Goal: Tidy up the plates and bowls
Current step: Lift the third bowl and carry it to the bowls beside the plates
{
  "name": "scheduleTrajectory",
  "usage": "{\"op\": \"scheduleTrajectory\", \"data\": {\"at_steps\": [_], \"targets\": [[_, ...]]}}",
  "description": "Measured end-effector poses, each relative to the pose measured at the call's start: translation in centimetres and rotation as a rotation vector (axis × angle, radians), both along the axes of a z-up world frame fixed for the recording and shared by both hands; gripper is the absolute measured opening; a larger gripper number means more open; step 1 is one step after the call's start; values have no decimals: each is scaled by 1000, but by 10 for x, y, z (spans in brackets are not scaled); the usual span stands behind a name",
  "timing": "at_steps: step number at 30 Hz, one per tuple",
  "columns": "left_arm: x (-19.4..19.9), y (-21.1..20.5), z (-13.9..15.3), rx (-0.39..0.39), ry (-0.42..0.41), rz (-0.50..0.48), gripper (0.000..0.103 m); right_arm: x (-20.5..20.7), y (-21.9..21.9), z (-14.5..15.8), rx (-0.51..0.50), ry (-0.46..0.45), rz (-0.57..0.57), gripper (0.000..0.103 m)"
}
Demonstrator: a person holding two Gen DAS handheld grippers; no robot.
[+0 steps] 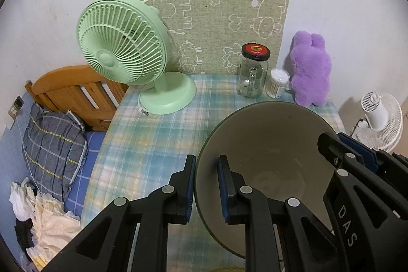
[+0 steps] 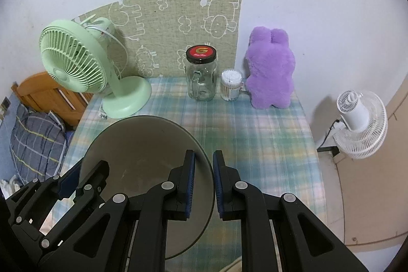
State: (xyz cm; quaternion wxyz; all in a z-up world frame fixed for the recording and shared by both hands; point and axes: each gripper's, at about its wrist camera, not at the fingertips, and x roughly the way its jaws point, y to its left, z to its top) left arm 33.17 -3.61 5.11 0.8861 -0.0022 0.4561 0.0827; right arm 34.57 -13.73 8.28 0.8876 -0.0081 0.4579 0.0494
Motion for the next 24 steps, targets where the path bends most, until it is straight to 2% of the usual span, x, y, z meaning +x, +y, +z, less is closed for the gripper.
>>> {"op": "scheduleTrajectory", "data": {"at_steps": [12, 24], "targets": [[-57, 3, -1, -26, -1, -69, 14, -64, 6, 6, -17, 4, -63, 18], [-103, 7, -25, -62, 29, -108, 14, -119, 9, -14, -32, 24, -115, 18]]}}
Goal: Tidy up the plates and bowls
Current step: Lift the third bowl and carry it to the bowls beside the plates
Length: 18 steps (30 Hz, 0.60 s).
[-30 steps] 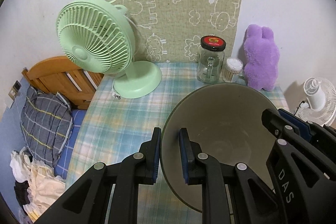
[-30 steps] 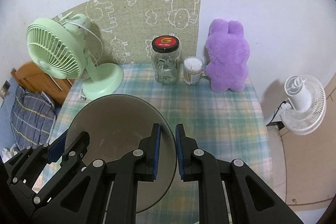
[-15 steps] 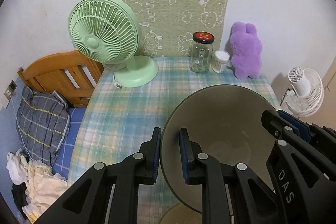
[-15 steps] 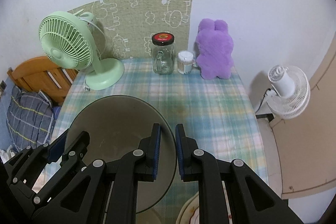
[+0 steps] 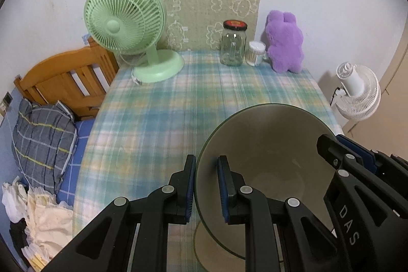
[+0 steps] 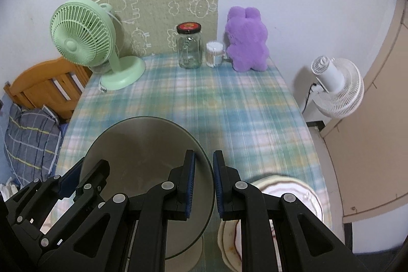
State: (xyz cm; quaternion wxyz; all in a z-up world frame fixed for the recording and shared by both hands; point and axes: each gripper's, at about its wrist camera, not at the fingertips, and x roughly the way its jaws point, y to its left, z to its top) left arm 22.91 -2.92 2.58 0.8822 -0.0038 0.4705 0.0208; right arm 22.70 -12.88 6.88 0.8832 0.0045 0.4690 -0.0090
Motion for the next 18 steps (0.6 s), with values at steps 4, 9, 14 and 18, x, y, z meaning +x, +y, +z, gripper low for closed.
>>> {"op": "scheduleTrajectory", "data": {"at_steps": [4, 9, 14, 18], "targets": [[-10, 3, -13, -3, 31, -3, 14, -12, 1, -13, 13, 30, -10, 18], [-17, 6, -30, -9, 70, -8, 14, -22, 3, -30, 15, 69, -18, 18], [-22, 7, -42, -13, 100, -12, 14, -28, 5, -45, 10, 106, -23, 18], [-25, 8, -52, -14, 125, -13, 14, -32, 7, -55, 6, 129, -21, 18]]}}
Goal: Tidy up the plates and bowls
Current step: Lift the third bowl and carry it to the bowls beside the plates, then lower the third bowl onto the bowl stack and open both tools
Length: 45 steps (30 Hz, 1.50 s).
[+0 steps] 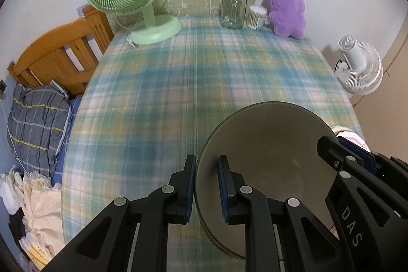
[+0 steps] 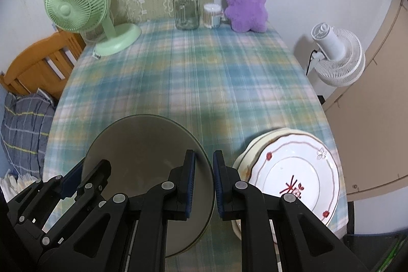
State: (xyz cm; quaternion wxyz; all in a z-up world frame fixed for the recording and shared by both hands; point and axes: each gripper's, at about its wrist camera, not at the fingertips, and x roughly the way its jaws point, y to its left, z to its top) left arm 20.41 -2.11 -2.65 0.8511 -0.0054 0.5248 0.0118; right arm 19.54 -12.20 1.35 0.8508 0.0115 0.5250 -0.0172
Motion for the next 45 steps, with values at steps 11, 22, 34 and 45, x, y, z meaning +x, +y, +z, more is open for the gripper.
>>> {"op": "scheduleTrajectory", "data": {"at_steps": [11, 22, 34, 45], "targets": [[-4, -2, -27, 8, 75, 0, 14, -3, 0, -27, 7, 64, 0, 18], [-8, -6, -29, 34, 61, -7, 15, -6, 1, -34, -9, 70, 5, 18], [-18, -6, -26, -55, 86, -44, 61, -13, -4, -32, 32, 94, 47, 23], [-21, -9, -35, -33, 105, -3, 74, -14, -19, -45, 86, 102, 59, 67]]}}
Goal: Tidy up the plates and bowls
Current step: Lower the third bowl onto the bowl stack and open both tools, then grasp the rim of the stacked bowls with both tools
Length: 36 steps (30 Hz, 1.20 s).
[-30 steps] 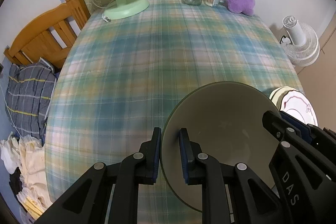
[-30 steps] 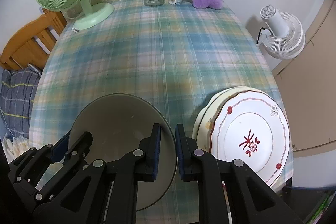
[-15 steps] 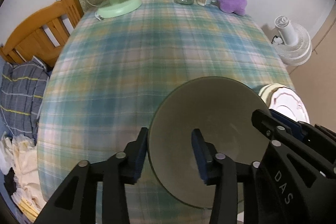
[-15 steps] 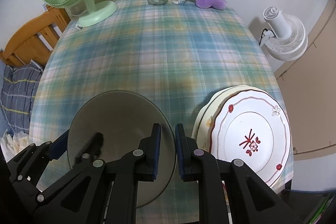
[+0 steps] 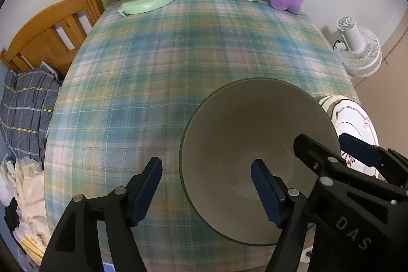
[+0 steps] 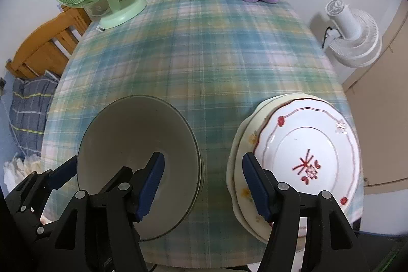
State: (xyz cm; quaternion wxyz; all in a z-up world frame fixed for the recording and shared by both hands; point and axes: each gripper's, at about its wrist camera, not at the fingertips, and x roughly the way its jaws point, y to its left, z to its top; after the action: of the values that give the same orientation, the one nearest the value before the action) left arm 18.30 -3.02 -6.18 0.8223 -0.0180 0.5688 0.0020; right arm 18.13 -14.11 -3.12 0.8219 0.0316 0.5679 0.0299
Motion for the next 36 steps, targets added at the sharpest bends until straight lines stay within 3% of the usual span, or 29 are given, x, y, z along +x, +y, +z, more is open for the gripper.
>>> {"op": "scheduleTrajectory", "data": {"at_steps": [7, 15, 20, 26, 36], "targets": [[3, -10, -5, 11, 20, 15, 75, 13, -11, -21, 94, 57, 14, 67], [7, -11, -18, 9, 47, 56, 75, 21, -15, -36, 175, 87, 53, 48], [8, -7, -25, -4, 60, 52, 75, 22, -12, -42, 185, 108, 68, 45], [10, -4, -29, -33, 55, -18, 75, 22, -5, -45, 186, 131, 53, 44], [13, 7, -34, -147, 55, -78, 73, 23, 7, -46, 147, 146, 32, 44]]}}
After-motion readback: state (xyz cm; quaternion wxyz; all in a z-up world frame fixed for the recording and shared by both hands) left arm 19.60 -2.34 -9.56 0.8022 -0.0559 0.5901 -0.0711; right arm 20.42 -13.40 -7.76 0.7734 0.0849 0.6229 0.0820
